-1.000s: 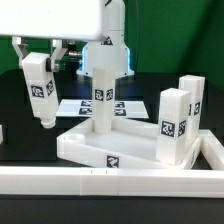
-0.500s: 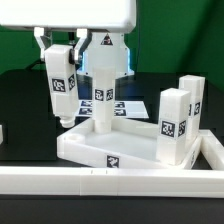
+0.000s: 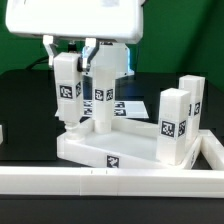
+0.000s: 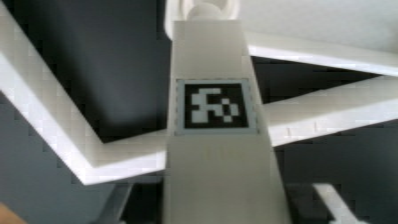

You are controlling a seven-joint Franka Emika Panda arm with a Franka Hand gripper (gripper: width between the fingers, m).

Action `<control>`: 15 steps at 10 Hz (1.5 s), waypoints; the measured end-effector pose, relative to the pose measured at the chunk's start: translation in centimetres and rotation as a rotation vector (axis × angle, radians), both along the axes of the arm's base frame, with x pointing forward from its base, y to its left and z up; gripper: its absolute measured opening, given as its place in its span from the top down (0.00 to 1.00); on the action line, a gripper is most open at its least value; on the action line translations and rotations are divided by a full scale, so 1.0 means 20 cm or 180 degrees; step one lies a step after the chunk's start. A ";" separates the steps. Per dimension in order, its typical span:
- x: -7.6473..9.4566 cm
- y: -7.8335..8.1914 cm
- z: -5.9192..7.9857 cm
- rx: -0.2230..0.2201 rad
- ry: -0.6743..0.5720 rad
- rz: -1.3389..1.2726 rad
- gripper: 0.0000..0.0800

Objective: Assemble desk

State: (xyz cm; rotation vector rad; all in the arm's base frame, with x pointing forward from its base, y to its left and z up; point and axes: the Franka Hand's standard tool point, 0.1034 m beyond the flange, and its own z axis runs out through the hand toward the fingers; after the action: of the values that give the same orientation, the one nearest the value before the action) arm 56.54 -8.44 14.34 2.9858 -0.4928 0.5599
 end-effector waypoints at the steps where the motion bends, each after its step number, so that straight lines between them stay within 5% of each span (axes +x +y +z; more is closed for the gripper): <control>1: 0.00 -0.01 0.00 0.0006 0.0015 -0.0007 0.64; 15: -0.04 0.02 -0.11 -0.0071 0.0079 0.0040 0.64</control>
Offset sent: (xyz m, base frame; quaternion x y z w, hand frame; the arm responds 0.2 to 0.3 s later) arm -0.0050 0.0073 0.0003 0.0018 0.0148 0.0173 0.9997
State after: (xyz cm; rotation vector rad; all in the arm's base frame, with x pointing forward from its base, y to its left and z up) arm 55.67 -8.09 12.14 2.9728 -0.4632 0.5252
